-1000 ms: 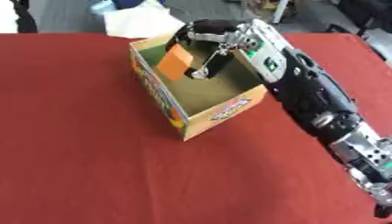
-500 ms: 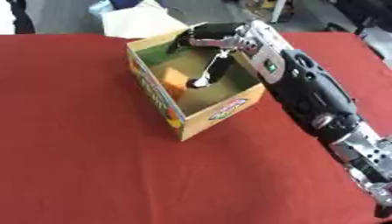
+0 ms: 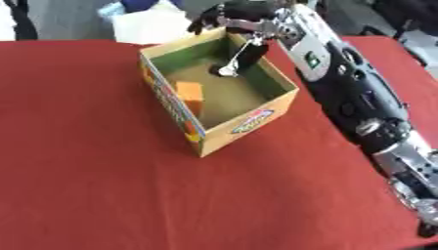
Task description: Pick up objects on the table and place them in the box.
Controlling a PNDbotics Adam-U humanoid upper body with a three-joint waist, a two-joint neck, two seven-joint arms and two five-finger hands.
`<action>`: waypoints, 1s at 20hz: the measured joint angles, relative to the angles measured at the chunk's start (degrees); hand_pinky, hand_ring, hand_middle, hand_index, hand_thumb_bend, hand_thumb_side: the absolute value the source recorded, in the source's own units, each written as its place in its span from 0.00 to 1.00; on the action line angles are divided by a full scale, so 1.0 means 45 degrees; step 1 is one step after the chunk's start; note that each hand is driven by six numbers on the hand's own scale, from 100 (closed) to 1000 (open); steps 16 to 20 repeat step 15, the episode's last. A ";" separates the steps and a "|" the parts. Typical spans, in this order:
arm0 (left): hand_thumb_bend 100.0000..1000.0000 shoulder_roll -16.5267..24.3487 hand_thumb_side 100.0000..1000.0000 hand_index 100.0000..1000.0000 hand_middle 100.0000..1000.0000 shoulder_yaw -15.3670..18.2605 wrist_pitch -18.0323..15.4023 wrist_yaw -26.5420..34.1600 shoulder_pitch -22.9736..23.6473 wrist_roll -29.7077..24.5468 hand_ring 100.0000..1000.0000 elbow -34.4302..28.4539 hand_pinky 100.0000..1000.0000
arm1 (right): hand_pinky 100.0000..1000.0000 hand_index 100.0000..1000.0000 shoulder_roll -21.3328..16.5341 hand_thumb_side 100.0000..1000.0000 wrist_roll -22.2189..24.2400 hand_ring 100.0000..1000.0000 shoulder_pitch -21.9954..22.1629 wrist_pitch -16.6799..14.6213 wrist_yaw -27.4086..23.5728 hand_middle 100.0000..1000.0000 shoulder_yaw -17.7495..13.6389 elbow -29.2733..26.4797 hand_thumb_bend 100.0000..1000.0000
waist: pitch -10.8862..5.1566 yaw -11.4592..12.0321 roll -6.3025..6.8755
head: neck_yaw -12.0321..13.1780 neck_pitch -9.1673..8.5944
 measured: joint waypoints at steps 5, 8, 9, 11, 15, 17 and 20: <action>0.00 0.0000 0.52 0.74 0.82 0.0005 -0.0001 0.0005 0.0103 0.0000 0.80 0.0000 0.50 | 0.80 0.91 -0.0551 0.04 -0.0375 0.90 0.0218 0.0380 -0.0910 0.71 -0.0555 -0.1230 0.14 | -0.0102 -0.0109 0.0057 | 0.0176 0.0120; 0.00 0.0002 0.52 0.74 0.82 0.0023 -0.0009 0.0012 0.0148 0.0000 0.80 0.0000 0.50 | 0.79 0.89 -0.1095 0.00 -0.0772 0.89 0.0736 0.0774 -0.1832 0.67 -0.0998 -0.2375 0.05 | -0.0159 -0.0224 0.0080 | 0.0352 0.0220; 0.00 0.0003 0.52 0.74 0.82 0.0040 -0.0012 0.0017 0.0181 0.0000 0.80 0.0000 0.50 | 0.78 0.88 -0.1308 0.00 -0.0940 0.89 0.0978 0.0940 -0.2165 0.66 -0.1149 -0.2786 0.01 | -0.0179 -0.0260 0.0097 | 0.0416 0.0227; 0.00 0.0007 0.52 0.74 0.82 0.0084 -0.0037 0.0029 0.0217 -0.0009 0.80 0.0000 0.50 | 0.77 0.88 -0.1739 0.00 -0.1342 0.89 0.1543 0.1323 -0.2841 0.65 -0.1454 -0.3604 0.00 | -0.0197 -0.0321 0.0137 | 0.0575 0.0274; 0.00 0.0016 0.52 0.73 0.82 0.0162 -0.0151 0.0069 0.0281 -0.0010 0.80 0.0000 0.50 | 0.74 0.84 -0.2524 0.04 -0.2531 0.87 0.2845 0.2156 -0.4158 0.59 -0.2154 -0.5189 0.00 | -0.0239 -0.0494 0.0236 | 0.0997 0.0324; 0.00 0.0016 0.52 0.73 0.82 0.0162 -0.0151 0.0069 0.0281 -0.0010 0.80 0.0000 0.50 | 0.74 0.84 -0.2524 0.04 -0.2531 0.87 0.2845 0.2156 -0.4158 0.59 -0.2154 -0.5189 0.00 | -0.0239 -0.0494 0.0236 | 0.0997 0.0324; 0.00 0.0016 0.52 0.73 0.82 0.0162 -0.0151 0.0069 0.0281 -0.0010 0.80 0.0000 0.50 | 0.74 0.84 -0.2524 0.04 -0.2531 0.87 0.2845 0.2156 -0.4158 0.59 -0.2154 -0.5189 0.00 | -0.0239 -0.0494 0.0236 | 0.0997 0.0324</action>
